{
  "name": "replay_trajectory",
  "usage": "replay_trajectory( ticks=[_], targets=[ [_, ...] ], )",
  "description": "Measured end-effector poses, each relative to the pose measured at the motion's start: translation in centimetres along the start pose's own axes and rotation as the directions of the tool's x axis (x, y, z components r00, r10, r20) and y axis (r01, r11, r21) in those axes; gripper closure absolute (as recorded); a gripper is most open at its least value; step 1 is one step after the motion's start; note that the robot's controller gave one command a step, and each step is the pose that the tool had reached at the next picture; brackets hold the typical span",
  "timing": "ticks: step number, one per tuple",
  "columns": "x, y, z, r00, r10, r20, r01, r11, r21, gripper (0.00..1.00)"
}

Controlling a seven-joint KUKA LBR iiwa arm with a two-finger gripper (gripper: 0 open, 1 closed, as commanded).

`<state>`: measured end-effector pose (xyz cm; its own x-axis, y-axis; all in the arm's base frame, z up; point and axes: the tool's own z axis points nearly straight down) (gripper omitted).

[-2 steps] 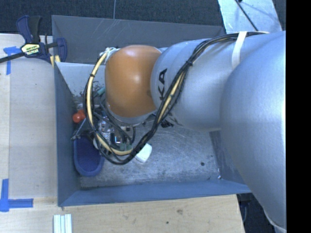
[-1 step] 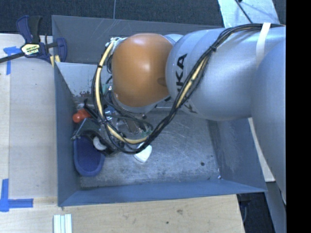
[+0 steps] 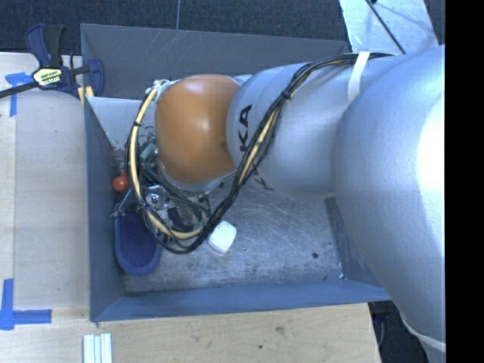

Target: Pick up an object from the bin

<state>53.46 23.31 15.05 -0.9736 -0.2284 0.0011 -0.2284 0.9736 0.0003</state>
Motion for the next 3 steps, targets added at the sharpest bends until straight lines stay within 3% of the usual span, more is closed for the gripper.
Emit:
replay_trajectory(
  ticks=[1, 2, 3],
  targets=[
    [0.0, 0.0, -0.1, 1.000, 0.001, 0.001, -0.001, 1.000, 0.000, 0.00],
    [-6.7, -3.5, 7.1, 0.945, 0.327, 0.014, -0.326, 0.945, -0.006, 0.00],
    [-6.3, -3.3, 7.2, 0.946, 0.324, -0.002, -0.324, 0.946, -0.003, 1.00]
  ],
)
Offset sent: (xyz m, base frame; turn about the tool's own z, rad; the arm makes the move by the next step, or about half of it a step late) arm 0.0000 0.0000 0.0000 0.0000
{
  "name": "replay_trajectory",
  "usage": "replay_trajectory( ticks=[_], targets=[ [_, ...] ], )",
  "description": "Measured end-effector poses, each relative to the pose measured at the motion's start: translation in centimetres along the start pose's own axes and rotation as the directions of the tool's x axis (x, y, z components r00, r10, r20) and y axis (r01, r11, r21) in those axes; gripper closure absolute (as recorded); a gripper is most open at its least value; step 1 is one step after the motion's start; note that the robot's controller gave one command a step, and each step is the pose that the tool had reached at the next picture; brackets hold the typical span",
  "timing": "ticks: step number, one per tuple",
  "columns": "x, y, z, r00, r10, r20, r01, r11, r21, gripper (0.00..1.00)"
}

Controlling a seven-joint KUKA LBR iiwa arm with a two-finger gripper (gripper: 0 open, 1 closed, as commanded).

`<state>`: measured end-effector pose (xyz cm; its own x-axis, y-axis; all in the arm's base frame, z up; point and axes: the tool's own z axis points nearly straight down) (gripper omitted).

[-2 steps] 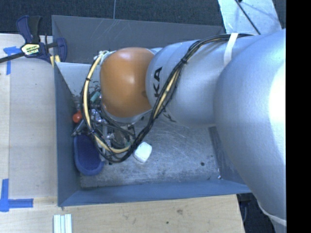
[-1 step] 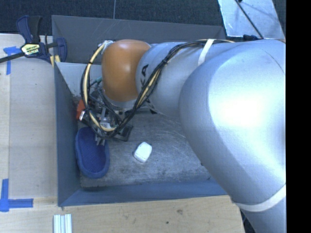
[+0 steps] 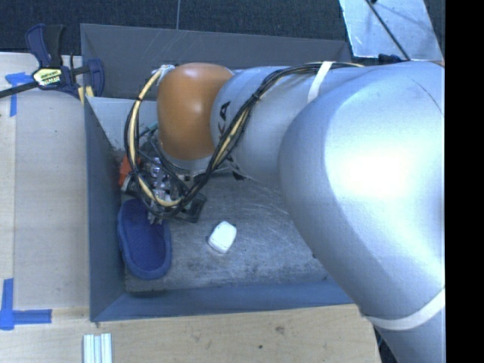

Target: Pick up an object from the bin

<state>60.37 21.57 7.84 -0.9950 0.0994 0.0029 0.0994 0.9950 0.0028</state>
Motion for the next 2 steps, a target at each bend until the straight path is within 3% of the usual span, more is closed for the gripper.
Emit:
replay_trajectory(
  ticks=[1, 2],
  targets=[
    [0.5, -0.7, -10.9, 1.000, -0.001, 0.006, 0.001, 1.000, 0.001, 1.00],
    [-0.9, -1.7, -15.4, 1.000, 0.004, 0.004, -0.004, 1.000, 0.003, 1.00]
  ],
)
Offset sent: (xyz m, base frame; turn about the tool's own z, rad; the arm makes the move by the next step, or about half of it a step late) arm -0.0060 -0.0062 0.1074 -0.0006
